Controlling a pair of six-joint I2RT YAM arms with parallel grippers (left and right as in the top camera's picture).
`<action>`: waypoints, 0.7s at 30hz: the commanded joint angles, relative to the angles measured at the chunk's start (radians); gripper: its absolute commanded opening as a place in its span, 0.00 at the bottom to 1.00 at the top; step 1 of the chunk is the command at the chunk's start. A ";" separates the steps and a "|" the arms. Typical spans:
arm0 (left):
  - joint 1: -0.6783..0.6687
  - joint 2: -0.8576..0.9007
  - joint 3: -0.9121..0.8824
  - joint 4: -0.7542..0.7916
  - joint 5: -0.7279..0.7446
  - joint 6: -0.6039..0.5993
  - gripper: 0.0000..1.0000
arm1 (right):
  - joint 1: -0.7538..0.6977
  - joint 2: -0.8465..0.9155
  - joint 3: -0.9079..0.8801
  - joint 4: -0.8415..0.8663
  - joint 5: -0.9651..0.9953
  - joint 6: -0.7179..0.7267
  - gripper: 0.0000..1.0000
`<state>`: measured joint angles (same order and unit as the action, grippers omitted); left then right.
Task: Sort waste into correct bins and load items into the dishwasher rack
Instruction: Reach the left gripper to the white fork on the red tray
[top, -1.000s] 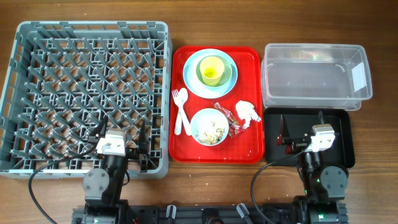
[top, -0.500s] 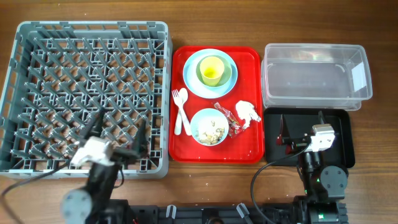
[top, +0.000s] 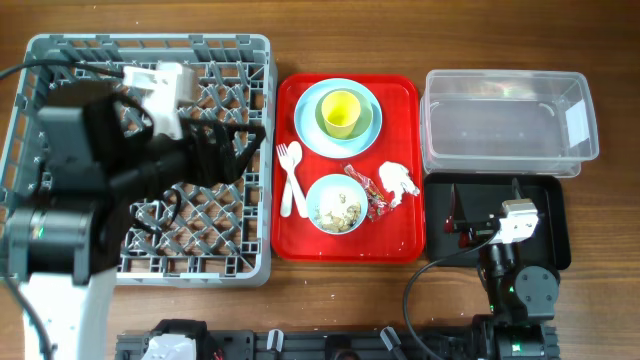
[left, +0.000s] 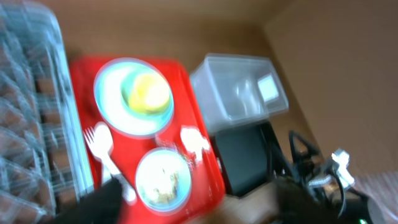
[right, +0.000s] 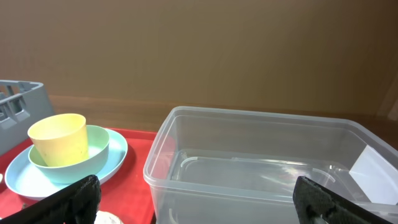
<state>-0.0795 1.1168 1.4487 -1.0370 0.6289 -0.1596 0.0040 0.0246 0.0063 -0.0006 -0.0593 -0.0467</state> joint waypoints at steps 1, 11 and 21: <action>-0.069 0.131 0.008 -0.119 -0.056 -0.076 0.04 | 0.002 -0.002 -0.001 0.002 -0.006 -0.004 1.00; -0.506 0.543 0.008 -0.103 -0.679 -0.459 0.13 | 0.002 -0.002 -0.001 0.003 -0.006 -0.003 1.00; -0.529 0.763 0.005 -0.020 -0.747 -0.460 0.20 | 0.002 -0.002 -0.001 0.002 -0.006 -0.003 1.00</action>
<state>-0.6090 1.8626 1.4540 -1.0607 -0.0566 -0.6052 0.0040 0.0246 0.0063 -0.0010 -0.0593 -0.0467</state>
